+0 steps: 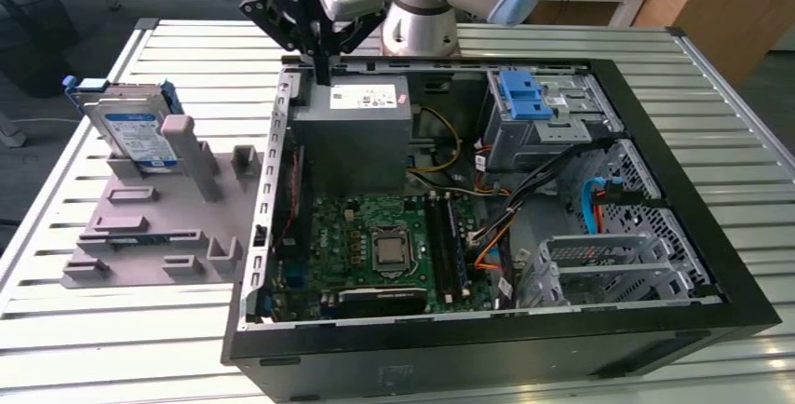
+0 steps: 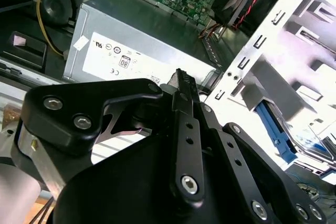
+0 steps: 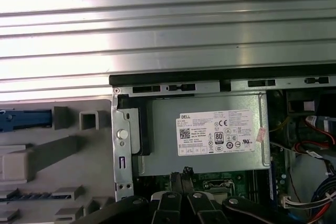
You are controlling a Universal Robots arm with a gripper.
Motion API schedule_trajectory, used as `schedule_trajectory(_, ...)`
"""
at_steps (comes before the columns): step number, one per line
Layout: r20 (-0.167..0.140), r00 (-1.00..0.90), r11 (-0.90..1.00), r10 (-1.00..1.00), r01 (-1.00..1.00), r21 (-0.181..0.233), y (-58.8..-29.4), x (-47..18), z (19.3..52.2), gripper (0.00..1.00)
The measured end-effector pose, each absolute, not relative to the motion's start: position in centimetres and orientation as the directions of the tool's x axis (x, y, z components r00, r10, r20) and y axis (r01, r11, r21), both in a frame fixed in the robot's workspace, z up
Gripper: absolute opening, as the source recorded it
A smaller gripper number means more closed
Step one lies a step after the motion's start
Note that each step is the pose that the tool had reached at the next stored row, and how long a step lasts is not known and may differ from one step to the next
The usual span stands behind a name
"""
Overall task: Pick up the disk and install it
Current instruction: 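Reach for the disk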
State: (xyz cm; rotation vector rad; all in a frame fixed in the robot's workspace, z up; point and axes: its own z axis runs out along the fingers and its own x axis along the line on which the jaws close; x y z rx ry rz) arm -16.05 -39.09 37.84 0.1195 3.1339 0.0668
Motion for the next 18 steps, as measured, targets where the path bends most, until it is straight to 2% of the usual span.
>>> schedule_trajectory(18,-0.003,-0.997,0.996,0.076,0.076,0.043,-38.84,-16.81,37.73,0.11)
